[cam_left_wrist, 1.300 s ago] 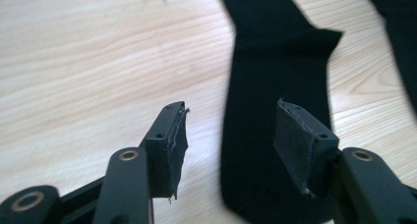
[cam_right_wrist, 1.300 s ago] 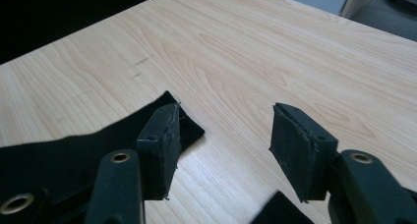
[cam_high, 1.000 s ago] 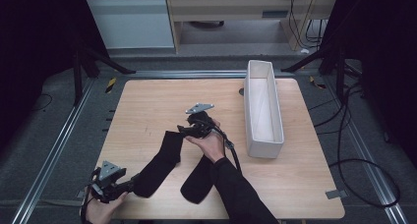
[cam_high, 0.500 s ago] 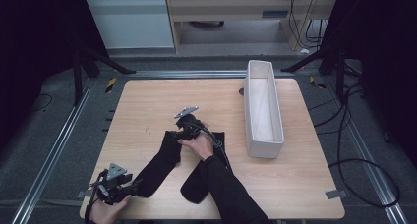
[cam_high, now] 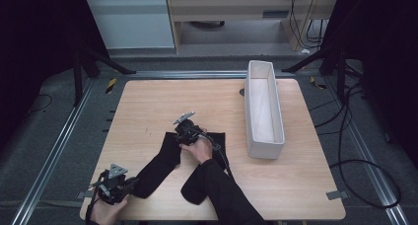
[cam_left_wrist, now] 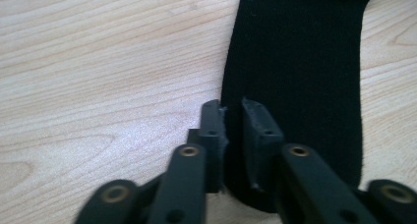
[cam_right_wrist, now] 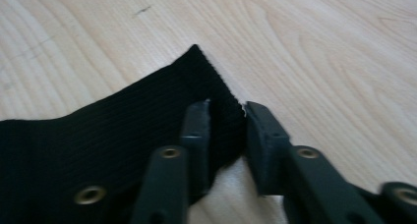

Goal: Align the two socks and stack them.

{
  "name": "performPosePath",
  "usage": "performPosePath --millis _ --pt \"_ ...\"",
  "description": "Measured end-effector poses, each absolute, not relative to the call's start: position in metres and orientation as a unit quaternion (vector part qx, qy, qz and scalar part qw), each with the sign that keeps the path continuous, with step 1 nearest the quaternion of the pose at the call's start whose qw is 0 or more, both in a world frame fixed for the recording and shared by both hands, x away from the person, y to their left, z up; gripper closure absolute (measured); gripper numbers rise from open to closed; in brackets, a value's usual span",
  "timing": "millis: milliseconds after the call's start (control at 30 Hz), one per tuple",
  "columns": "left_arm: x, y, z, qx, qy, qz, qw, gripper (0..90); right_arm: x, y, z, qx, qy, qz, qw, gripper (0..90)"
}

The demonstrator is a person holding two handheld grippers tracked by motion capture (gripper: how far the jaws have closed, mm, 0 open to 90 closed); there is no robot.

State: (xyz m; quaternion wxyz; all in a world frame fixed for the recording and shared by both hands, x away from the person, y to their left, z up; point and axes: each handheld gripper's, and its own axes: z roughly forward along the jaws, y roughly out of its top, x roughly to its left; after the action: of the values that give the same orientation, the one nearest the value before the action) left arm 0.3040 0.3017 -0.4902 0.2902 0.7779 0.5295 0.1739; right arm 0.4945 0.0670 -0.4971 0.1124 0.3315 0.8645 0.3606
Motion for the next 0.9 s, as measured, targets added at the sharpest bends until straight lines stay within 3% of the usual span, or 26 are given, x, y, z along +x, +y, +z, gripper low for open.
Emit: performPosePath --millis 100,367,600,900 --pt "0.303 0.301 -0.489 0.777 0.532 0.179 0.285 86.0 0.491 0.070 -0.496 0.327 0.868 0.357 0.113 79.4" --pt "0.293 0.295 -0.470 0.763 0.517 0.175 0.346 86.7 0.480 0.049 -0.464 0.316 0.847 0.411 0.119 80.4" --pt "0.288 0.265 -0.446 0.770 0.475 0.161 0.393 86.7 0.471 0.011 -0.431 0.312 0.836 0.427 0.143 80.3" --pt "0.287 0.221 -0.439 0.791 0.434 0.136 0.409 86.7 0.460 -0.038 -0.417 0.325 0.836 0.409 0.168 80.1"
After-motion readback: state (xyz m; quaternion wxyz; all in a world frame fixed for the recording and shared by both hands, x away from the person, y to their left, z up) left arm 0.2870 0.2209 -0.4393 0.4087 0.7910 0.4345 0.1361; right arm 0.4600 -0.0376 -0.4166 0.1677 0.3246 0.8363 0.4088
